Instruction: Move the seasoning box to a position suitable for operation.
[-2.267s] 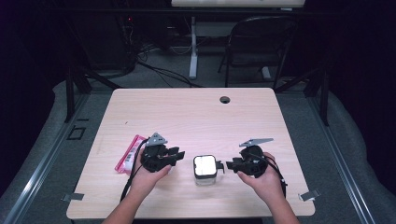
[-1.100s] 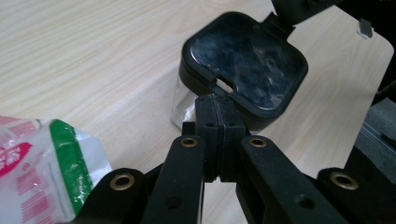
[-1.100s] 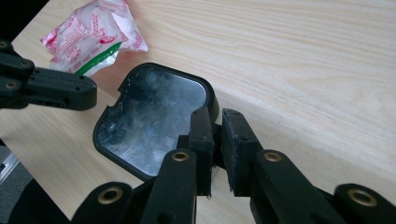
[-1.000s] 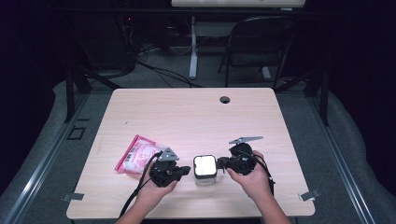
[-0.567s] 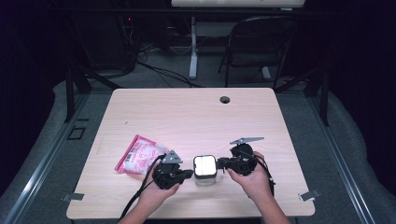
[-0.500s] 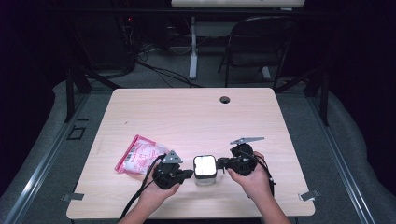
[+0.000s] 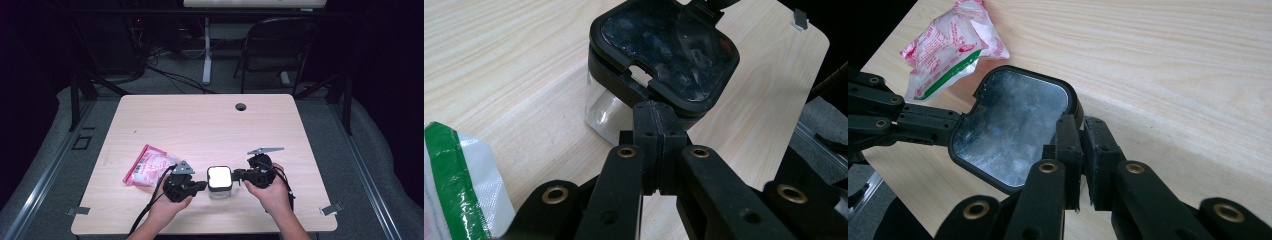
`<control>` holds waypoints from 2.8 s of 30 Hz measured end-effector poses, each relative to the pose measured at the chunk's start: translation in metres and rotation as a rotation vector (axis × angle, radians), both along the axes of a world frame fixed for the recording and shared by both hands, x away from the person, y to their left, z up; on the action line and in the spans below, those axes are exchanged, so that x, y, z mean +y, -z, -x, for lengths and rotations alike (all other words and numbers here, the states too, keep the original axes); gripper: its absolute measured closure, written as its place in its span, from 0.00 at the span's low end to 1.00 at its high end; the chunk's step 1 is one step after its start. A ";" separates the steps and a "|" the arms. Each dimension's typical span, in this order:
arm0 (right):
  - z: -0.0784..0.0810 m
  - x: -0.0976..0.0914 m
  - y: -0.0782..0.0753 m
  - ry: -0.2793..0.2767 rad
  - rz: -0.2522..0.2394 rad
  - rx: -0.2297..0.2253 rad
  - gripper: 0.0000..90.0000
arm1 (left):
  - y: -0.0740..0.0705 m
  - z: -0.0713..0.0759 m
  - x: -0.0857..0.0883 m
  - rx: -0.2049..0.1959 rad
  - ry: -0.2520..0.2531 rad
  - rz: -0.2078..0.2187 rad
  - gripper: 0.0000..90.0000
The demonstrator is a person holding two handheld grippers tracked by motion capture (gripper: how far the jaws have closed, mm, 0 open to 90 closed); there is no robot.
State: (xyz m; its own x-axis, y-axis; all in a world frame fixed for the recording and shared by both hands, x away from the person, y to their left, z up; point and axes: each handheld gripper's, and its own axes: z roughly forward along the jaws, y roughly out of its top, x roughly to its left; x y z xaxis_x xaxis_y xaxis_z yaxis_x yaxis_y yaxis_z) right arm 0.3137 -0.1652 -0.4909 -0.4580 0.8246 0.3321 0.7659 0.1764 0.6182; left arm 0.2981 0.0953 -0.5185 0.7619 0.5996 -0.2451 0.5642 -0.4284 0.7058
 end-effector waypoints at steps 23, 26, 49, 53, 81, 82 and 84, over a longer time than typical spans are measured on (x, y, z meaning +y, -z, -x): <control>0.022 0.002 -0.011 -0.107 0.019 -0.068 0.65 | -0.014 -0.004 -0.007 -0.022 0.020 0.047 0.98; 0.028 0.006 -0.012 -0.142 0.034 -0.075 0.59 | -0.016 -0.005 -0.009 -0.024 0.020 0.056 0.95; 0.037 0.027 -0.003 -0.193 0.115 -0.212 0.46 | -0.020 -0.005 -0.020 -0.068 -0.022 0.041 0.74; 0.037 0.027 -0.003 -0.191 0.111 -0.208 0.46 | -0.017 -0.005 -0.020 -0.062 -0.017 0.031 0.72; 0.038 0.011 -0.012 -0.153 0.064 -0.205 0.47 | -0.006 -0.009 -0.020 -0.068 -0.062 -0.006 0.65; 0.038 0.008 -0.014 -0.148 0.065 -0.207 0.47 | -0.006 -0.009 -0.020 -0.069 -0.061 -0.005 0.65; 0.038 0.005 -0.015 -0.143 0.061 -0.207 0.47 | -0.006 -0.009 -0.020 -0.075 -0.067 -0.011 0.65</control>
